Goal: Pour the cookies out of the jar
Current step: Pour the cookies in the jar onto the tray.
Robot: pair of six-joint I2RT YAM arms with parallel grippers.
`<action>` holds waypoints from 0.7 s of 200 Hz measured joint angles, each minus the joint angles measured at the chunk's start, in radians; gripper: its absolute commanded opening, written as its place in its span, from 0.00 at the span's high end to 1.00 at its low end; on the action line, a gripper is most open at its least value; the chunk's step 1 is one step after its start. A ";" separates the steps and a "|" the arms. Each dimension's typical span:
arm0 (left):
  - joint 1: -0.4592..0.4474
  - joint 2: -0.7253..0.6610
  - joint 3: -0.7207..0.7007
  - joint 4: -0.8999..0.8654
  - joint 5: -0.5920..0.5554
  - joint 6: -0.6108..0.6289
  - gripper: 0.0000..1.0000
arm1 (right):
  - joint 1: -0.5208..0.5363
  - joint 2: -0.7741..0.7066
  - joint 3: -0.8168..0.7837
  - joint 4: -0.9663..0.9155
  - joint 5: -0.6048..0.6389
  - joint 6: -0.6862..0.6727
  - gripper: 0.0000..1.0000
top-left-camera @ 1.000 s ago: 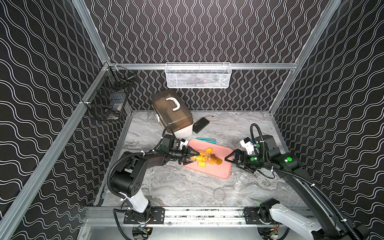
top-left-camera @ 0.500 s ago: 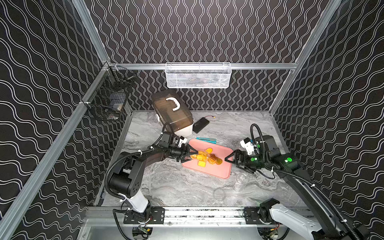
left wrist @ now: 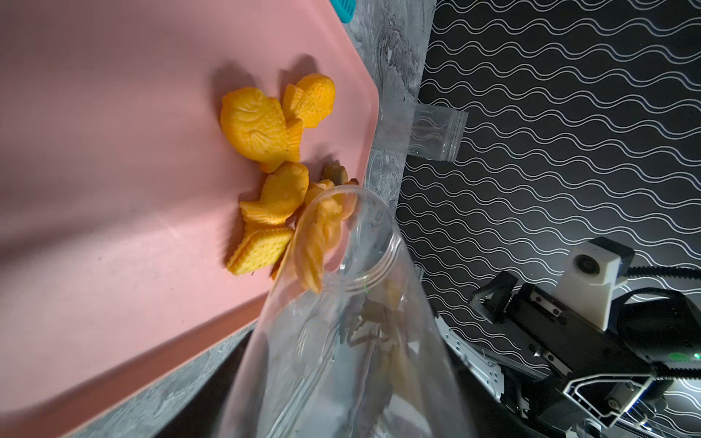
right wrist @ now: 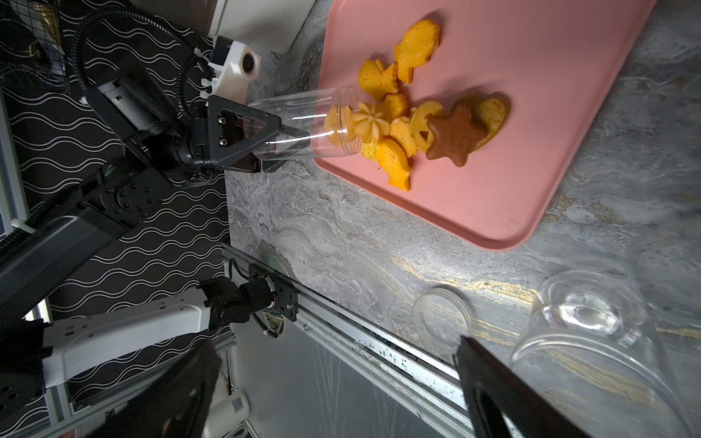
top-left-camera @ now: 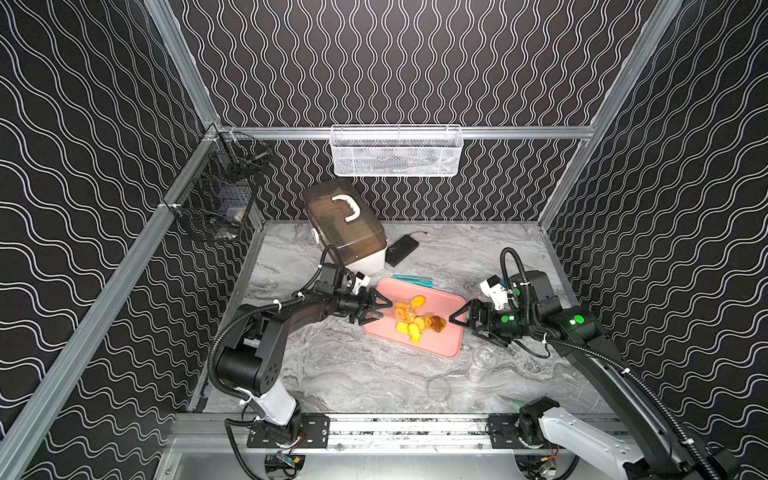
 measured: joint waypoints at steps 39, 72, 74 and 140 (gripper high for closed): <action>0.037 -0.029 0.007 -0.039 0.010 0.022 0.46 | 0.000 0.005 0.004 0.000 -0.001 0.000 0.00; 0.055 -0.073 0.047 -0.135 0.003 0.081 0.46 | 0.000 0.007 0.006 0.001 -0.003 0.000 0.00; 0.055 -0.075 0.047 -0.139 0.003 0.083 0.46 | 0.000 0.007 0.006 0.001 -0.003 0.000 0.00; 0.061 -0.093 0.123 -0.344 -0.058 0.211 0.45 | 0.000 0.015 0.017 0.000 -0.003 -0.001 0.00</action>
